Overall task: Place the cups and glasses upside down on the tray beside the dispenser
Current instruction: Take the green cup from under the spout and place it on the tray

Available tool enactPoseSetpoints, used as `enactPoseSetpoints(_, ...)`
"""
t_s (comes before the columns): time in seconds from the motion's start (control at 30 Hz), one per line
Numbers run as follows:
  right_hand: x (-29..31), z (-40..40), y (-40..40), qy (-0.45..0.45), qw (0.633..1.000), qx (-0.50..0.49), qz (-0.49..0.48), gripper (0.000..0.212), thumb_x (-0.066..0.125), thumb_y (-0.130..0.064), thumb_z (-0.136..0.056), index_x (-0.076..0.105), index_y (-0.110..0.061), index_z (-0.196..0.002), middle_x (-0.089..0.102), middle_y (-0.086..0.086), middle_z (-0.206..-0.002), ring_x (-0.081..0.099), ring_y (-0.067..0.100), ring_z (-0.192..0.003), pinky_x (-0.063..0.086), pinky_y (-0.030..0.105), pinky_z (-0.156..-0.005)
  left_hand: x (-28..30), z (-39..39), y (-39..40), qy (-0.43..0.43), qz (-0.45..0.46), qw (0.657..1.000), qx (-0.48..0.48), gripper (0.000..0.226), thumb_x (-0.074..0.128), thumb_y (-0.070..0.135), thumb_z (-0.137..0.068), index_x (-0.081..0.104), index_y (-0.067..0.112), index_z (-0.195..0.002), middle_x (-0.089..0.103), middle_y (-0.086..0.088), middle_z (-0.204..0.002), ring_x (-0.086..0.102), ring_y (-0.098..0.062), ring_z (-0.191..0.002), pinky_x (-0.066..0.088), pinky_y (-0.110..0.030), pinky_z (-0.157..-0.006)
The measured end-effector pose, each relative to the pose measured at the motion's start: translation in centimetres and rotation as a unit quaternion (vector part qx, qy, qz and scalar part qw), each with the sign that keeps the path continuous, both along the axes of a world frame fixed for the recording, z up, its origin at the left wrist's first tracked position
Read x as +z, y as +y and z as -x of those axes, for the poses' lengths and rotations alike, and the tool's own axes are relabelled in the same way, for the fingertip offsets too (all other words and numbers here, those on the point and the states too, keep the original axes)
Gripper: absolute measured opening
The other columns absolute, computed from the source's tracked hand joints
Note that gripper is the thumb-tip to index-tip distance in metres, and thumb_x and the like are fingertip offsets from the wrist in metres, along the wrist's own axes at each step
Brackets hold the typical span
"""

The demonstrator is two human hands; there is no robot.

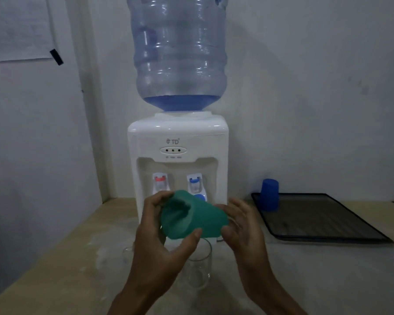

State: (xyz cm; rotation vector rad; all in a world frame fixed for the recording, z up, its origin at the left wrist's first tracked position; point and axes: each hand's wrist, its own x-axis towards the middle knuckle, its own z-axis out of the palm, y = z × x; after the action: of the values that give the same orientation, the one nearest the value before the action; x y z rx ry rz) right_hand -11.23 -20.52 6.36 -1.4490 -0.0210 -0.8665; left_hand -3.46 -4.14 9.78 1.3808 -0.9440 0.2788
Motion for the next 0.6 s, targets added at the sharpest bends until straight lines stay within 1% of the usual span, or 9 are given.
enactPoseSetpoints(0.07, 0.2, -0.1, -1.5, 0.022, 0.997, 0.043, -0.058, 0.089, 0.084, -0.064, -0.065, 0.052, -0.025, -0.138, 0.067, 0.006, -0.132, 0.069, 0.029, -0.117, 0.06, 0.042, -0.088, -0.5, 0.3, -0.7, -0.003, 0.013, 0.999, -0.03, 0.079, 0.083, 0.033, -0.067, 0.046, 0.025, -0.136, 0.06, 0.007, -0.132, 0.062, -0.025, -0.123, 0.06, -0.034, -0.091)
enactPoseSetpoints(0.13, 0.2, -0.2, -2.3, 0.043, 0.986, 0.114, -0.113, 0.09, 0.086, -0.06, -0.067, 0.054, -0.014, -0.137, 0.068, 0.018, -0.129, 0.067, 0.043, -0.115, 0.056, 0.056, -0.093, -0.8, 0.4, -1.4, -0.016, 0.009, 0.999, -0.046, 0.082, 0.085, 0.029, -0.067, 0.044, 0.024, -0.137, 0.059, 0.006, -0.133, 0.06, -0.026, -0.126, 0.059, -0.033, -0.093)
enactPoseSetpoints(0.17, 0.0, -0.1, -2.7, 0.049, 0.977, 0.147, -0.144, 0.088, 0.086, -0.056, -0.069, 0.054, -0.011, -0.137, 0.067, 0.023, -0.13, 0.065, 0.048, -0.116, 0.054, 0.058, -0.095, -1.0, 0.5, -1.9, -0.027, 0.002, 0.998, -0.051, 0.081, 0.086, 0.026, -0.067, 0.044, 0.025, -0.137, 0.059, 0.007, -0.133, 0.059, -0.025, -0.127, 0.058, -0.032, -0.094)
enactPoseSetpoints(0.23, -0.1, -0.1, -3.0, 0.049, 0.957, 0.197, -0.206, 0.084, 0.089, -0.046, -0.07, 0.056, -0.01, -0.138, 0.064, 0.027, -0.133, 0.065, 0.048, -0.116, 0.056, 0.054, -0.094, -1.0, 0.6, -2.7, -0.051, -0.01, 0.998, -0.048, 0.082, 0.088, 0.014, -0.069, 0.043, 0.027, -0.137, 0.058, 0.008, -0.134, 0.057, -0.023, -0.129, 0.056, -0.032, -0.098)
enactPoseSetpoints(0.3, 0.0, 0.1, -3.5, 0.025, 0.941, 0.215, -0.26, 0.079, 0.092, -0.039, -0.067, 0.063, -0.01, -0.135, 0.063, 0.029, -0.133, 0.068, 0.042, -0.112, 0.059, 0.049, -0.089, -1.3, 0.6, -3.9, -0.077, -0.027, 0.996, -0.046, 0.087, 0.088, 0.0, -0.068, 0.042, 0.026, -0.138, 0.057, 0.007, -0.136, 0.056, -0.021, -0.131, 0.055, -0.033, -0.1)
enactPoseSetpoints(0.37, 0.0, 0.0, -3.8, 0.016, 0.926, 0.222, -0.304, 0.083, 0.095, -0.036, -0.063, 0.064, -0.007, -0.134, 0.064, 0.029, -0.131, 0.07, 0.038, -0.106, 0.06, 0.048, -0.086, -1.5, 0.5, -4.8, -0.109, -0.042, 0.993, -0.03, 0.09, 0.088, -0.005, -0.068, 0.043, 0.023, -0.14, 0.055, 0.011, -0.138, 0.056, -0.017, -0.131, 0.055, -0.032, -0.1)
enactPoseSetpoints(0.47, -0.2, 0.2, -5.0, -0.006, 0.912, 0.206, -0.353, 0.095, 0.099, -0.032, -0.058, 0.059, -0.005, -0.139, 0.068, 0.024, -0.125, 0.072, 0.035, -0.101, 0.061, 0.045, -0.081, -2.3, 0.7, -7.1, -0.13, -0.056, 0.99, -0.011, 0.088, 0.088, 0.004, -0.07, 0.042, 0.021, -0.143, 0.053, 0.014, -0.14, 0.056, -0.012, -0.13, 0.054, -0.033, -0.103)
enactPoseSetpoints(0.53, -0.1, 0.4, -5.8, -0.027, 0.903, 0.197, -0.381, 0.098, 0.101, -0.028, -0.052, 0.06, -0.005, -0.138, 0.07, 0.023, -0.123, 0.073, 0.035, -0.1, 0.062, 0.045, -0.078, -2.8, 1.1, -8.4, -0.128, -0.06, 0.99, -0.004, 0.088, 0.086, 0.013, -0.072, 0.039, 0.027, -0.145, 0.05, 0.022, -0.141, 0.052, -0.005, -0.132, 0.048, -0.025, -0.108)
enactPoseSetpoints(0.6, -0.2, 0.5, -6.9, -0.047, 0.896, 0.176, -0.406, 0.1, 0.102, -0.026, -0.047, 0.061, -0.004, -0.137, 0.07, 0.022, -0.124, 0.072, 0.035, -0.104, 0.062, 0.045, -0.081, -3.2, 1.8, -9.5, -0.115, -0.072, 0.991, -0.009, 0.093, 0.086, 0.018, -0.074, 0.034, 0.03, -0.15, 0.042, 0.027, -0.147, 0.044, 0.001, -0.138, 0.038, -0.015, -0.113)
